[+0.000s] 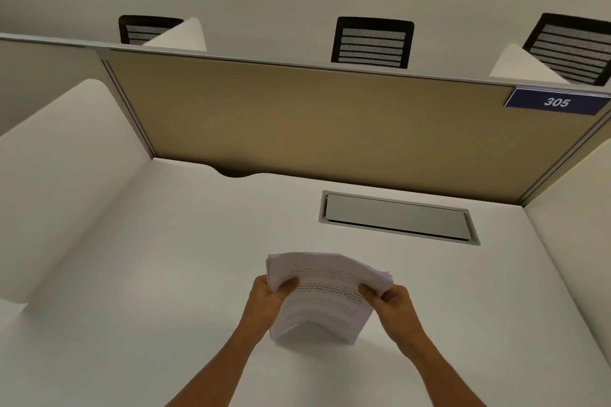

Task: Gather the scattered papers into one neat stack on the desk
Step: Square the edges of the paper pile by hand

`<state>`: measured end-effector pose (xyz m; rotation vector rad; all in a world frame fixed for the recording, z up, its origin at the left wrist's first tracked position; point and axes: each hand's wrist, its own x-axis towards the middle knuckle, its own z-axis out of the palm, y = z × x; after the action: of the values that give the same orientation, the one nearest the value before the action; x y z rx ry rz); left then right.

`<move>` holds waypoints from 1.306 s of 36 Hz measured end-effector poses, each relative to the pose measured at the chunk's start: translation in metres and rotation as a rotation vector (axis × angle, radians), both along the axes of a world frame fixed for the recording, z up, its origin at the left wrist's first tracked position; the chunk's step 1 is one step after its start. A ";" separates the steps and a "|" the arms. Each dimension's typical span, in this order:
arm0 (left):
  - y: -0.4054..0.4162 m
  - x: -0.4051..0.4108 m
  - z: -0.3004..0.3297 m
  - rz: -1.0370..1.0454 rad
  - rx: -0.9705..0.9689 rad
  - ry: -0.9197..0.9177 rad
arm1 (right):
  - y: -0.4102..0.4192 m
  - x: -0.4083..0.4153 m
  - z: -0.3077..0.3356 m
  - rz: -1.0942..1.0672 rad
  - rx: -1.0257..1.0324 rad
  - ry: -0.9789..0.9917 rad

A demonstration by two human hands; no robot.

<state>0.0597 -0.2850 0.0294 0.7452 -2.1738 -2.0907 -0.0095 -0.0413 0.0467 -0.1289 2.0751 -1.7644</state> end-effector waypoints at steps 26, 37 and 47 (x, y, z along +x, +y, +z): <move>-0.007 -0.008 -0.004 0.070 -0.015 0.045 | -0.015 -0.010 -0.015 0.115 0.020 0.019; -0.003 -0.002 -0.013 0.062 -0.012 -0.002 | -0.016 -0.010 -0.018 0.136 0.016 -0.011; 0.003 0.008 -0.014 0.074 0.007 -0.010 | -0.016 -0.007 -0.022 0.128 0.016 -0.029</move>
<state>0.0676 -0.2819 0.0159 0.8246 -2.1108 -2.0648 -0.0163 -0.0573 0.0244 -0.2251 2.0139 -1.6641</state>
